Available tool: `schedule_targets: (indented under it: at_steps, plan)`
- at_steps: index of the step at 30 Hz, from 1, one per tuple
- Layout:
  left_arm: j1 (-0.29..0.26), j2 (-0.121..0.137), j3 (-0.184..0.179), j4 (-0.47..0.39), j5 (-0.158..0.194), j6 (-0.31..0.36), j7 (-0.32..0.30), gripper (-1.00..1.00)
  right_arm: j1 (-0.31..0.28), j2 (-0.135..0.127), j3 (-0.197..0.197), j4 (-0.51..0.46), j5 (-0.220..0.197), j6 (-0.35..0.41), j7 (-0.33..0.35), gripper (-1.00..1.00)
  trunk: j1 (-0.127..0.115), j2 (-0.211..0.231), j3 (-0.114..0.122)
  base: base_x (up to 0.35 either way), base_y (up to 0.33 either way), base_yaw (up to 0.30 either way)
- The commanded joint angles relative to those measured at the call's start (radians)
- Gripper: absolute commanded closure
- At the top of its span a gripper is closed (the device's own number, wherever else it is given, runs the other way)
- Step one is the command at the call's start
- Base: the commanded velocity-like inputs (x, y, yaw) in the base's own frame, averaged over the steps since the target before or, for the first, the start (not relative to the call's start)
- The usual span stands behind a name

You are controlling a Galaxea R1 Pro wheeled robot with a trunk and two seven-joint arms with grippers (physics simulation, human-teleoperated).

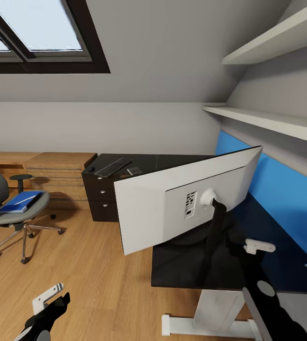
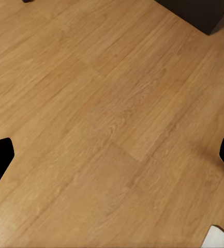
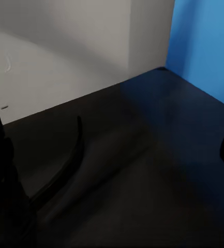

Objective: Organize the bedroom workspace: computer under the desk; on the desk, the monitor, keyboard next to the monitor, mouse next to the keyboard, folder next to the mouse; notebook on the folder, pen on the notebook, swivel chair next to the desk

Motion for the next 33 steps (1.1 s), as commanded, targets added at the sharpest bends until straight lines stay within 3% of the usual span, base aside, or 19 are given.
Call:
schedule_targets:
  at_steps: [1,20,33]
  plan:
    - [0.0,0.0,-0.001,-0.002,0.007,0.003,0.006,-1.0,0.001,0.002,0.002,-0.001,-0.01,-0.001,-0.004,-1.0,0.0,-0.001,-0.001,0.0,0.0,0.0]
    - [0.0,0.002,-0.002,-0.002,0.003,0.003,0.005,-1.0,0.011,0.008,0.003,-0.044,-0.012,0.0,-0.004,-1.0,0.0,-0.001,-0.001,-0.001,0.001,0.0]
    - [0.0,0.003,-0.002,-0.006,0.003,0.002,0.004,-1.0,0.022,0.012,0.006,-0.046,-0.012,-0.001,-0.003,-1.0,0.0,-0.001,-0.001,-0.142,0.125,0.0]
